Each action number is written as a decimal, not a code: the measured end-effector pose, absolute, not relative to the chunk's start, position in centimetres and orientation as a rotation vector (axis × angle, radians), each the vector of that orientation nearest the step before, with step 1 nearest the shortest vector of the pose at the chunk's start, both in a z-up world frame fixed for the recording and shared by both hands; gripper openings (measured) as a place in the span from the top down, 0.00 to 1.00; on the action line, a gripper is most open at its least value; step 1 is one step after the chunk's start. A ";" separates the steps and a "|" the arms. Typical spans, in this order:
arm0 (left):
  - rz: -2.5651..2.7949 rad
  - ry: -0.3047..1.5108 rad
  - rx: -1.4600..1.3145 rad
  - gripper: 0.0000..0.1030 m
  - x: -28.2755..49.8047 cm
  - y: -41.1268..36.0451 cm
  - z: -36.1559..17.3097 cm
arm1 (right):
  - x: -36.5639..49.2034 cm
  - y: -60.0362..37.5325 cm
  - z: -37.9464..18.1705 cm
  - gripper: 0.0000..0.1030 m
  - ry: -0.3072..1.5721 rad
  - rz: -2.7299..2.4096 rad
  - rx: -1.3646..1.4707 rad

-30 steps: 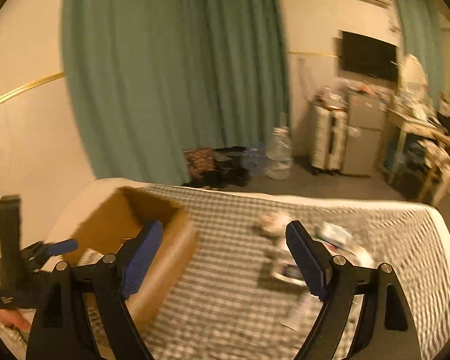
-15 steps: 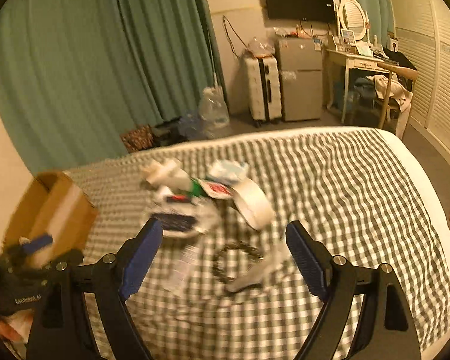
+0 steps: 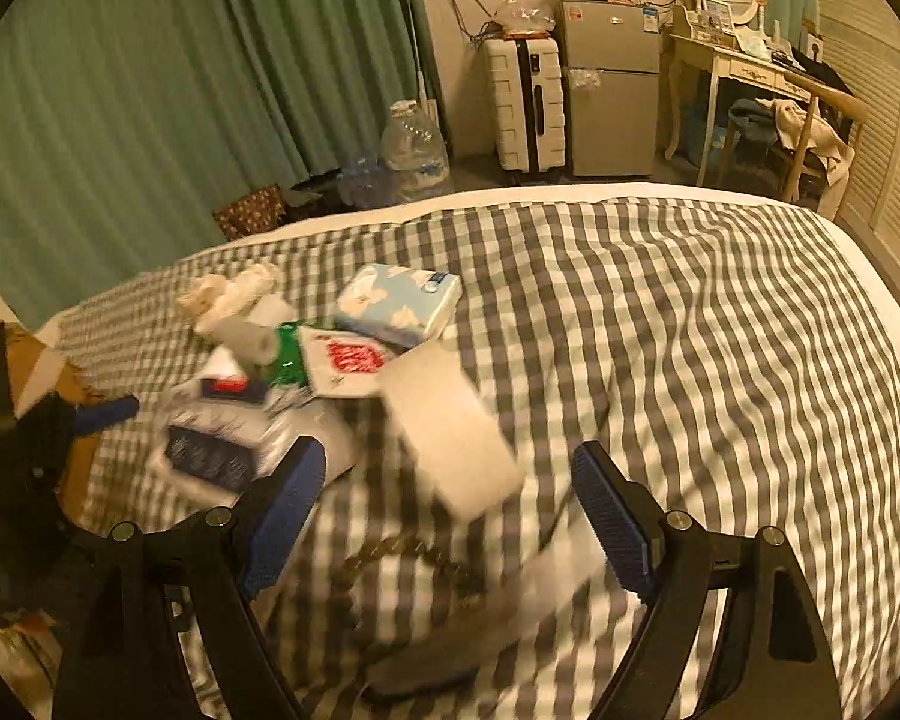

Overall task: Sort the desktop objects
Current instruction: 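Grasp the snack bag with the left gripper while the right gripper grasps the masking tape roll, then carry snack bag and tape roll to the box and release both, then move both open grippers back over the bed, then grasp the toothpaste tube with the left gripper while the right gripper grasps the white ruler, then carry toothpaste tube and ruler to the box and open both grippers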

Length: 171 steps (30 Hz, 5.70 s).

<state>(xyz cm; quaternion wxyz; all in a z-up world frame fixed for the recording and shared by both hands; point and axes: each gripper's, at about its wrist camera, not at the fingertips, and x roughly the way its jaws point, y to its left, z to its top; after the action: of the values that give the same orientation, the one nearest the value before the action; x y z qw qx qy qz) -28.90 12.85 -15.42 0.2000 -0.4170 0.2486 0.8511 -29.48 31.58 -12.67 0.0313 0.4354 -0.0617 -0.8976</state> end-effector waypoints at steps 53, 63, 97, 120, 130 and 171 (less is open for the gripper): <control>2.792 0.123 -1.168 0.75 -15.9 -20.3 5.0 | -17.7 0.0 5.8 0.72 -0.009 -2.461 1.095; 2.718 0.011 -1.297 0.75 -17.9 -26.0 -2.5 | -23.2 -9.2 0.3 0.72 -0.018 -2.380 1.224; 2.581 -0.245 -1.320 0.01 -14.4 -0.5 -8.7 | -16.3 32.5 -7.4 0.28 -0.645 -2.827 1.493; 2.405 0.332 -1.437 0.11 -24.8 14.5 -20.2 | -26.0 37.6 -19.5 0.60 -0.897 -2.711 1.710; 2.346 0.256 -1.361 0.73 -23.5 13.4 -18.5 | -24.0 36.7 -16.9 0.94 -0.855 -2.794 1.531; 2.788 -0.174 -0.936 0.73 -10.9 -19.4 5.8 | -13.4 0.3 7.4 0.97 -0.316 -2.325 1.053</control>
<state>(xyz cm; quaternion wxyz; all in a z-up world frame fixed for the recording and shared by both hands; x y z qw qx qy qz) -10.89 -19.41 5.84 0.0975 -0.3162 -0.0589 0.9418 -13.40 0.26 7.39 0.2808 0.3931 -0.1179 -0.8676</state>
